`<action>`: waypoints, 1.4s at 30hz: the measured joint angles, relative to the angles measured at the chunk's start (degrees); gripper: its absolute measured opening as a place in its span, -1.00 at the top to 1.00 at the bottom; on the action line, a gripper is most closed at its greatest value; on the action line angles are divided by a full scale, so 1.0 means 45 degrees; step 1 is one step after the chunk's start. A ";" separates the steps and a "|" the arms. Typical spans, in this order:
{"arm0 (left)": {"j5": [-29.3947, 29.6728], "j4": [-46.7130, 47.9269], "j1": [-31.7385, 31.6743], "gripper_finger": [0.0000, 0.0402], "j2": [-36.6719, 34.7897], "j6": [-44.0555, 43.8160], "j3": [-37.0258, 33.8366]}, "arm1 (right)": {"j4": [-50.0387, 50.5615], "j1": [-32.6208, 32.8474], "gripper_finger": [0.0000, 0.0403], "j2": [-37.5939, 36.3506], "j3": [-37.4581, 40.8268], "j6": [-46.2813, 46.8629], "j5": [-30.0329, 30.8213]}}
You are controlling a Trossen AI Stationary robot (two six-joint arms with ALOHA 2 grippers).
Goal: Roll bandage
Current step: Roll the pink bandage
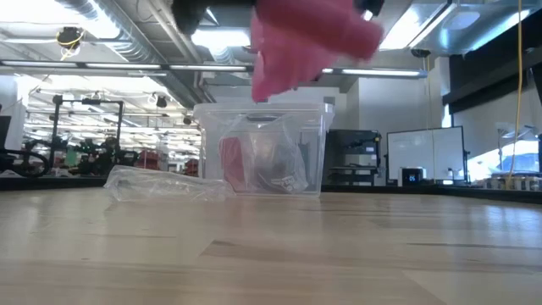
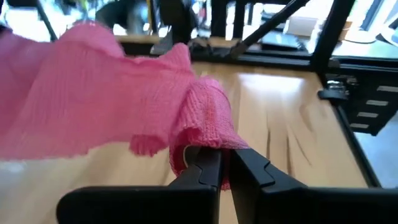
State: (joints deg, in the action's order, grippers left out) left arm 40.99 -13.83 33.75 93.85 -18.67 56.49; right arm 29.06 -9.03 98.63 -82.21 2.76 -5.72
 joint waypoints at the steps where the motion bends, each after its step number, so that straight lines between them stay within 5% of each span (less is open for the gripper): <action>1: 0.0000 0.0011 -0.0009 0.97 0.0188 -0.0372 0.0000 | 0.0060 0.0002 -0.73 0.0123 0.0000 -0.0003 -0.0434; 10: -0.0884 -0.0052 -0.0056 0.94 0.0844 -0.1844 0.0008 | 0.1324 -0.0007 -0.67 0.0383 -0.0363 0.0435 -0.1662; 19: -0.0901 -0.0253 -0.0094 0.94 0.0854 -0.1814 0.0010 | 0.4324 0.0071 -0.66 -0.1034 -0.2256 -0.0142 -0.1181; 30: -0.0913 -0.0484 -0.0104 0.94 0.0854 -0.1406 0.0015 | 0.4563 0.0323 -0.66 -0.2291 -0.2312 -0.0674 -0.0034; 39: -0.0918 -0.0479 -0.0119 0.94 0.0854 -0.1279 0.0015 | 0.5919 0.0333 -0.66 -0.1999 -0.2302 0.0022 -0.4510; 42: -0.0918 -0.0479 -0.0124 0.94 0.0854 -0.1184 0.0015 | 0.5990 0.0357 -0.66 -0.2219 -0.2293 0.0084 -0.4421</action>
State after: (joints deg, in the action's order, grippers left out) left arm 36.86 -15.99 33.19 97.69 -24.00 56.55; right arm 56.01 -7.42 88.65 -92.53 3.14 -25.61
